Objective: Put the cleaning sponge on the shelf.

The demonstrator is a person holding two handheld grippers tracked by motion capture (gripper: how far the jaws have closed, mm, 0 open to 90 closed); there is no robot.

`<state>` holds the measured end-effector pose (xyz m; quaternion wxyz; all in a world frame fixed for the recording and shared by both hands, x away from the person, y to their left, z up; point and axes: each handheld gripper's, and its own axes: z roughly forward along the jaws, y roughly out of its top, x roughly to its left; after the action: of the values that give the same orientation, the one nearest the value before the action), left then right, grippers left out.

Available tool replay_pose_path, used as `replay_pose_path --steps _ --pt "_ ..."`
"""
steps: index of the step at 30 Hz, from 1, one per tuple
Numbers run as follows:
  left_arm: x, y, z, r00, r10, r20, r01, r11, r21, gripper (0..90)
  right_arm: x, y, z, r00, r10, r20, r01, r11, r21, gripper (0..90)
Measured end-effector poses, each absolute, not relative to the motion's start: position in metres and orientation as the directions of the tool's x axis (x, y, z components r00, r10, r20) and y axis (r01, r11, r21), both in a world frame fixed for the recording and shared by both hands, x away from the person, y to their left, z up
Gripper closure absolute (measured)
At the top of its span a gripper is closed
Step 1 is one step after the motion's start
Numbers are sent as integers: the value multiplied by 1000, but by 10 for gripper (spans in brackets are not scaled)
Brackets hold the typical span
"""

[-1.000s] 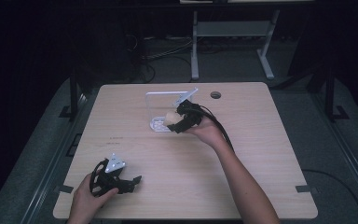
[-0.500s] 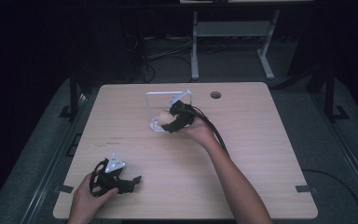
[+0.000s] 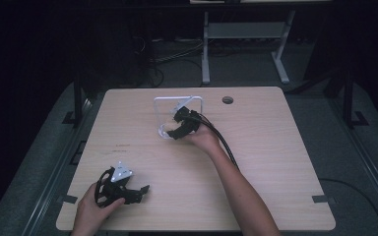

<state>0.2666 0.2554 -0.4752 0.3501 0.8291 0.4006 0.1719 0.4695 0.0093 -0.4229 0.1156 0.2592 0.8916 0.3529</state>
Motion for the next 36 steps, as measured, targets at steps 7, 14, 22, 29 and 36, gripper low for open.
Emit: replay_pose_path --steps 7,14,22,29,36 --pt "267 255 -475 620 785 5 543 -434 719 119 475 11 -433 -826 564 -11 408 611 678 237" --pt "267 255 -475 620 785 5 543 -434 719 119 478 15 -440 -826 564 -8 413 614 672 237" --pt "267 255 -475 620 785 5 543 -434 719 119 480 17 -443 -821 571 -9 422 617 664 236" --pt "267 255 -475 620 785 5 543 -434 719 119 482 19 -450 -821 570 -7 430 628 649 234" --pt "267 255 -475 620 785 5 543 -434 719 119 482 19 -451 -817 576 -13 432 628 647 213"
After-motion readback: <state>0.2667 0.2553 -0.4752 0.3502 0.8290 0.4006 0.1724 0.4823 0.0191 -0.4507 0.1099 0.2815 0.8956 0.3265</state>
